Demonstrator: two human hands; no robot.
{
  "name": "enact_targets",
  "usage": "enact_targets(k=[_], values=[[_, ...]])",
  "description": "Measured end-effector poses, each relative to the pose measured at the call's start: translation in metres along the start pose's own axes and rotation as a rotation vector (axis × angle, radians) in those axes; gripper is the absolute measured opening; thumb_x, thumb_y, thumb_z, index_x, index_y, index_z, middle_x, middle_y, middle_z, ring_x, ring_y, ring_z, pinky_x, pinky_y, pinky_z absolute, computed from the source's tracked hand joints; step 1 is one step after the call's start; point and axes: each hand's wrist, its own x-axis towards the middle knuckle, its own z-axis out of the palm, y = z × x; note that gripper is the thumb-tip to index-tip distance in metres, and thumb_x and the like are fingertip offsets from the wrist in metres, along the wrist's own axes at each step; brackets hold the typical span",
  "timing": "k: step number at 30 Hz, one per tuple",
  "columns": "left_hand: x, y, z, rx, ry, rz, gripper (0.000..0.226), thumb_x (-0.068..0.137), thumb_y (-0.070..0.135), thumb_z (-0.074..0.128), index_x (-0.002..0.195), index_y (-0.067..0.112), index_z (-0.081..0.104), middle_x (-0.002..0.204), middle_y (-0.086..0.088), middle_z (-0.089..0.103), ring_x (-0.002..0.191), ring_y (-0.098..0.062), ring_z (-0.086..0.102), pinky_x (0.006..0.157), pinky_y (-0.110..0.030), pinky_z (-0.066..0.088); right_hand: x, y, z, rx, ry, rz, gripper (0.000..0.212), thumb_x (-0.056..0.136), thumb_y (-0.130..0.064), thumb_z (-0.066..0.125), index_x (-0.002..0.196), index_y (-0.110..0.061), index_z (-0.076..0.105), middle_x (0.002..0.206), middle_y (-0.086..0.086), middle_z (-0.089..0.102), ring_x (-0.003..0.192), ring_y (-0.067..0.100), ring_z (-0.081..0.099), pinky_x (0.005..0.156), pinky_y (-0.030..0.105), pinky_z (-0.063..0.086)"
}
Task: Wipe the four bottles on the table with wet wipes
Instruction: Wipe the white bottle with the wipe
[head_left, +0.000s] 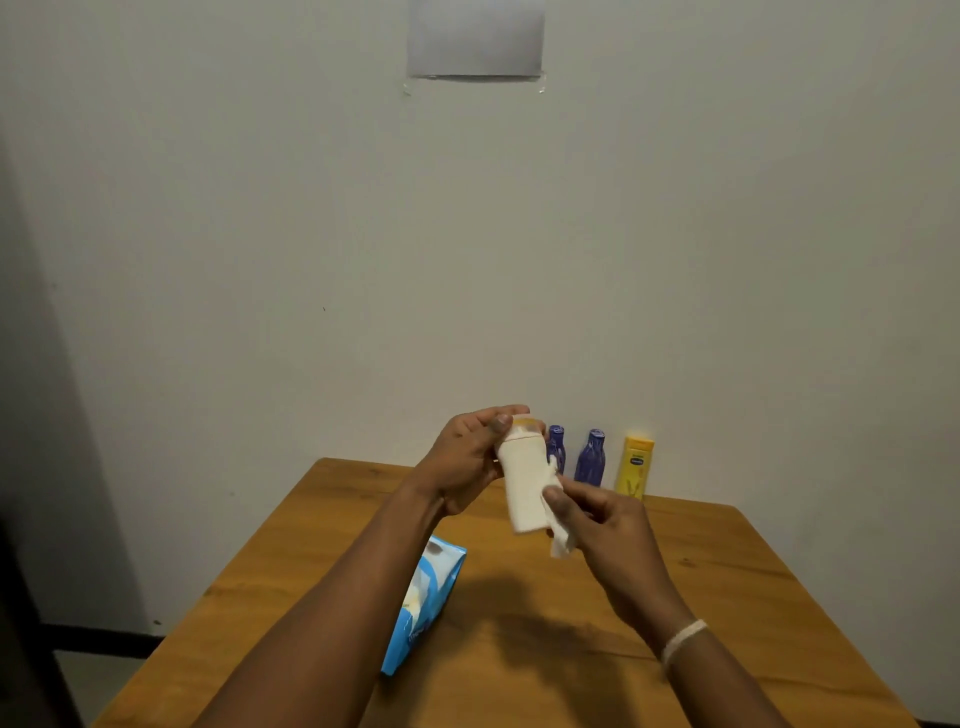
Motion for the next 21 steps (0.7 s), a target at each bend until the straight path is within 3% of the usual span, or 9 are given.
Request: enact_targets(k=[4, 9, 13, 15, 21], values=[[-0.005, -0.006, -0.001, 0.018, -0.093, -0.065, 0.037, 0.102, 0.019, 0.047, 0.132, 0.000, 0.055, 0.134, -0.026, 0.059, 0.125, -0.040, 0.056, 0.102, -0.049, 0.050, 0.011, -0.002, -0.010, 0.051, -0.121, 0.153, 0.020, 0.087, -0.023, 0.071, 0.105, -0.015, 0.076, 0.102, 0.000, 0.077, 0.099, 0.017, 0.072, 0.083, 0.033, 0.061], [-0.004, 0.002, 0.010, 0.048, -0.182, -0.098, 0.042, 0.105, 0.024, 0.043, 0.142, 0.005, 0.047, 0.139, -0.016, 0.059, 0.128, -0.034, 0.056, 0.107, -0.049, 0.047, 0.026, -0.021, -0.001, 0.199, -0.005, 0.117, 0.026, 0.088, -0.023, 0.070, 0.111, -0.009, 0.073, 0.102, 0.005, 0.077, 0.098, 0.020, 0.073, 0.085, 0.037, 0.061], [-0.005, 0.008, 0.006, 0.298, -0.116, -0.098, 0.035, 0.098, 0.025, 0.059, 0.131, 0.012, 0.063, 0.125, -0.011, 0.068, 0.118, -0.026, 0.064, 0.095, -0.040, 0.056, 0.025, -0.022, -0.003, 0.173, 0.046, 0.073, 0.031, 0.086, -0.026, 0.072, 0.112, -0.010, 0.073, 0.101, 0.005, 0.077, 0.092, 0.020, 0.073, 0.074, 0.034, 0.061], [-0.005, 0.008, 0.007, 0.407, -0.104, -0.065, 0.030, 0.094, 0.023, 0.067, 0.122, 0.013, 0.070, 0.117, -0.011, 0.072, 0.111, -0.027, 0.067, 0.092, -0.044, 0.058, 0.022, -0.021, -0.004, 0.149, 0.040, 0.059, 0.027, 0.086, -0.026, 0.072, 0.109, -0.012, 0.075, 0.099, 0.003, 0.078, 0.087, 0.017, 0.074, 0.069, 0.031, 0.059], [-0.004, 0.001, 0.008, 0.390, 0.034, 0.005, 0.029, 0.091, 0.019, 0.071, 0.118, 0.008, 0.071, 0.111, -0.011, 0.074, 0.104, -0.025, 0.070, 0.086, -0.044, 0.060, 0.001, -0.005, -0.019, 0.072, -0.069, 0.130, 0.022, 0.086, -0.025, 0.071, 0.103, -0.012, 0.077, 0.095, 0.001, 0.079, 0.090, 0.018, 0.074, 0.074, 0.028, 0.059]])
